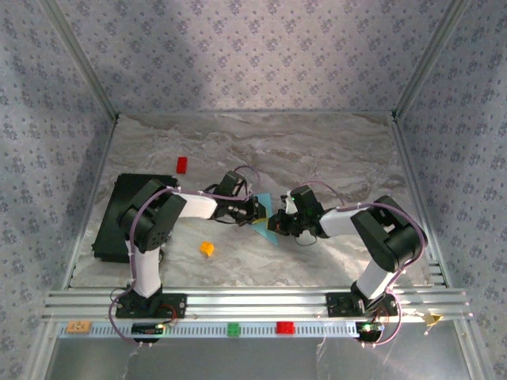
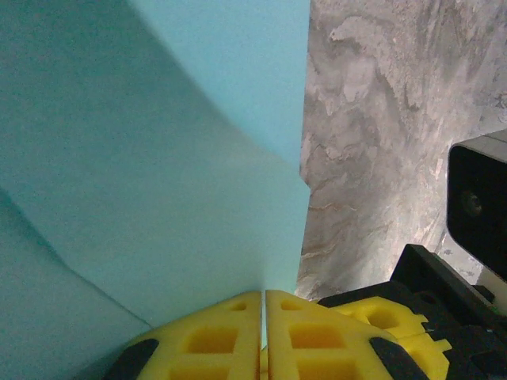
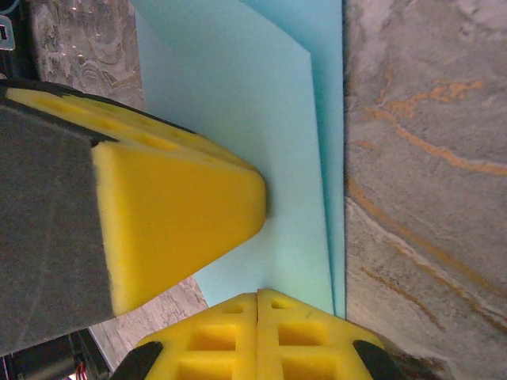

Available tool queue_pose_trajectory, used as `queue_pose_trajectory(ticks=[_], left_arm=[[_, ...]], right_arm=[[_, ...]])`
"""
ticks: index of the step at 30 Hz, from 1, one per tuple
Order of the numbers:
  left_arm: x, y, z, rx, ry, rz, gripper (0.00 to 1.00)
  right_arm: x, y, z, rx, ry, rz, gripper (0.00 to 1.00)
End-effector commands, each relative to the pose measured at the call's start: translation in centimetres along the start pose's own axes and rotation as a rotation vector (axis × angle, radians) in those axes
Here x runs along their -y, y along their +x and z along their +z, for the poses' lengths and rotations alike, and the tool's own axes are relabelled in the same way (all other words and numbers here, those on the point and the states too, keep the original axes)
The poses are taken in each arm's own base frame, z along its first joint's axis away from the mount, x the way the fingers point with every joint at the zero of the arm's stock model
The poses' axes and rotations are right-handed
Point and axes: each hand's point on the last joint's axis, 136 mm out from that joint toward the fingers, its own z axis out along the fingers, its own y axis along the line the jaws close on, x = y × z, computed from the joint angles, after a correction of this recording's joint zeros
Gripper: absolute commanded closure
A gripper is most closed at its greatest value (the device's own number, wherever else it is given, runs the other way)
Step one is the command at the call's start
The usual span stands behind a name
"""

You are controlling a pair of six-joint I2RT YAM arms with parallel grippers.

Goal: Fold a paper plane with a square sheet of paper (pick it up from the middle)
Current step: Fourth fold the wing at the center of the table.

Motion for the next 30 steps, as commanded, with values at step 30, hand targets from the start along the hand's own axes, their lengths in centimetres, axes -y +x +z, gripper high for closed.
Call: queue_pose_trajectory(ticks=[30], left_arm=[[-4.4,-9.1,-3.7,0.165,-0.159,-0.096,0.92]], right_arm=[[6.3,4.8,-0.5,-0.124,0.203,0.088,1.0]])
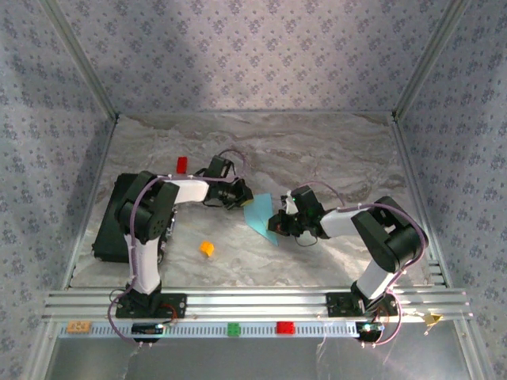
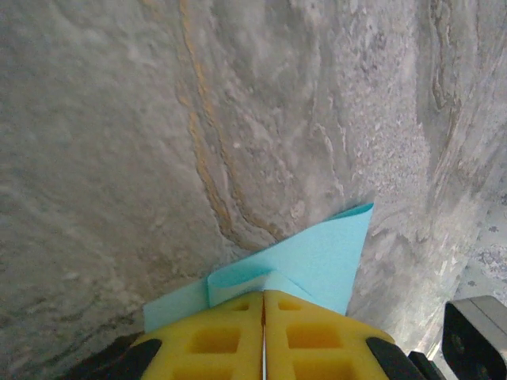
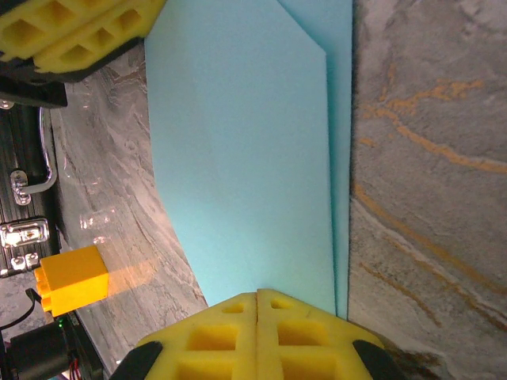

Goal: Fold a paper plane with a square sheet of paper (pick it up from the middle)
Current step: Fourth fold the wing at the center of the table.

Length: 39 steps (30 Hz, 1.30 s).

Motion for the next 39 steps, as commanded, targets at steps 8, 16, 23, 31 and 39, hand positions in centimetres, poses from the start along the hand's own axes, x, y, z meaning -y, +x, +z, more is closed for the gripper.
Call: queue_pose_trajectory(ticks=[8,16,23,31,39], left_arm=[[-1.2,-2.5,-1.1,0.048,-0.119,0.014,0.93],[2.2,-2.1,-3.3,0.083,-0.057,0.078,0.89],[3.1,0.3,-2.9,0.063,-0.029,0.112,0.87],[4.5,2.9,-0.6,-0.016,0.066,0.152,0.88],[1.6,1.5,1.5,-0.022,0.05,0.072,0.91]], right_arm=[[5.8,4.7,-0.5,-0.125,0.194,0.103,1.0],[5.7,4.4,-0.4,-0.123,0.194,0.101,1.0],[5.7,4.3,-0.4,-0.125,0.199,0.105,1.0],[5.8,4.3,-0.5,-0.128,0.2,0.109,1.0],[5.9,4.3,-0.4,-0.131,0.199,0.112,1.0]])
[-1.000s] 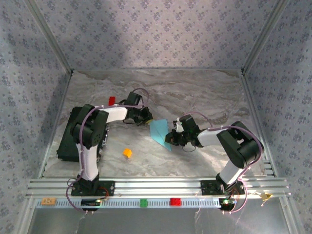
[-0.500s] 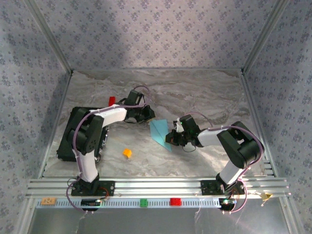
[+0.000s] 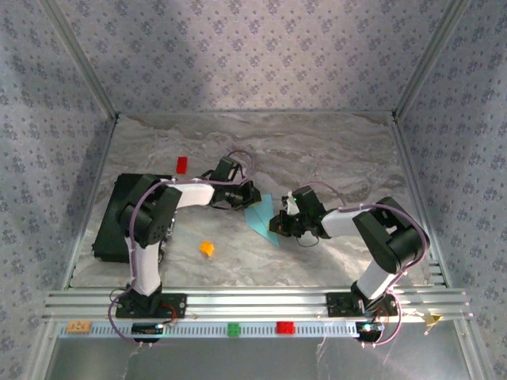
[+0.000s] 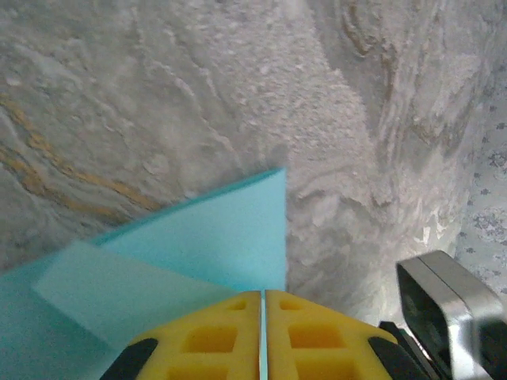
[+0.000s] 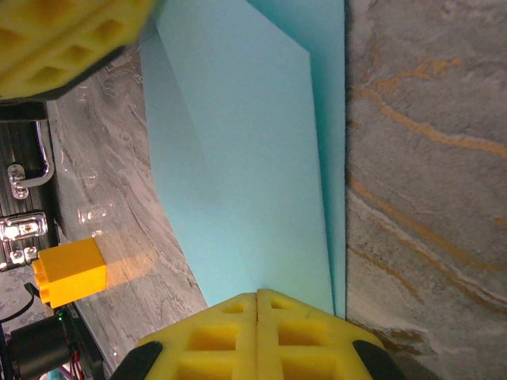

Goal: Fold a paper plane with a square sheet of paper (pick it up from the middle)
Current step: Fourth fold the wing at the center of the table.

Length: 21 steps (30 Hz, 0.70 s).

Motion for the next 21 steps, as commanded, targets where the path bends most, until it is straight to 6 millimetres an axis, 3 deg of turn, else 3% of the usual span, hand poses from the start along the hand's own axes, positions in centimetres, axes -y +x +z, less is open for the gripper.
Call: queue_pose_trajectory(ticks=[1,13,21], left_arm=[[-1.3,-0.9,0.5,0.005,0.003,-0.037,0.91],[-4.0,-5.1,-1.6,0.074,-0.066,-0.072,0.91],[1.0,-5.5,-5.5,0.16,-0.054,0.012,0.88]], right_arm=[[5.7,4.0,0.0,-0.115,0.197,0.112,1.0],[5.9,4.0,-0.1,-0.114,0.196,0.116,1.0],[5.7,3.7,-0.1,-0.109,0.192,0.114,1.0]])
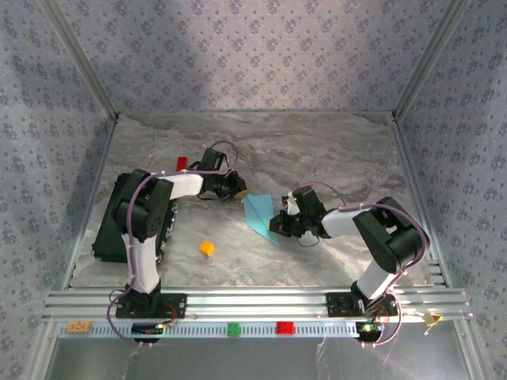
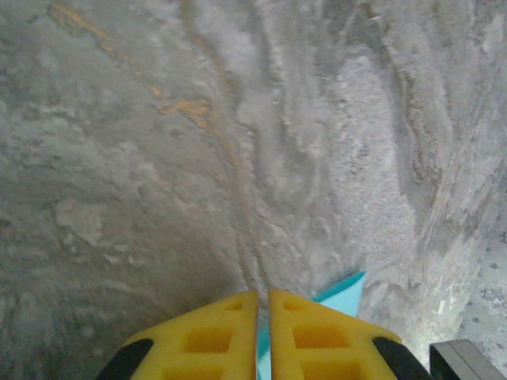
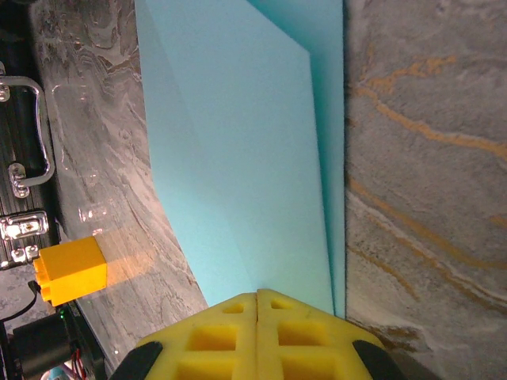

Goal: Fold a paper plane with a square sheet of paper (pick it up from the middle)
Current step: Fourth fold the wing at the center of the table.

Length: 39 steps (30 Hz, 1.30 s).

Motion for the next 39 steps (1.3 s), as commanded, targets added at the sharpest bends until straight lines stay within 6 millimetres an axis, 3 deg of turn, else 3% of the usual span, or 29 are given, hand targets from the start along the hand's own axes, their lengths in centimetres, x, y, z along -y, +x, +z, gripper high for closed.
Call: queue_pose_trajectory(ticks=[1,4,9,13,19,24,32,39], left_arm=[[3.5,-0.2,-2.8,0.062,0.0,0.103,0.87],[4.1,1.2,-2.7,0.04,-0.017,0.15,0.86],[5.1,5.0,0.0,-0.09,0.049,0.189,0.87],[4.1,6.8,2.1,-0.153,0.042,0.145,0.9],[1.3,7.2,3.6,-0.177,-0.023,0.109,0.91],[-0.7,7.5,3.9,-0.186,-0.066,0.09,0.92],[-1.3,8.1,4.1,-0.199,-0.056,0.087,0.92],[-1.3,8.3,4.1,-0.206,-0.05,0.088,0.92]], right_arm=[[5.6,3.6,0.0,-0.101,0.195,0.108,1.0],[5.6,3.6,0.0,-0.104,0.195,0.108,1.0],[5.6,3.6,0.0,-0.105,0.197,0.108,1.0],[5.5,3.5,0.0,-0.101,0.194,0.108,1.0],[5.1,3.4,-0.1,-0.096,0.177,0.103,1.0],[2.3,1.7,-0.4,-0.06,0.107,0.064,1.0],[-1.8,-1.2,-0.4,-0.012,0.044,-0.01,1.0],[-2.9,-3.3,1.8,-0.012,0.036,-0.018,1.0]])
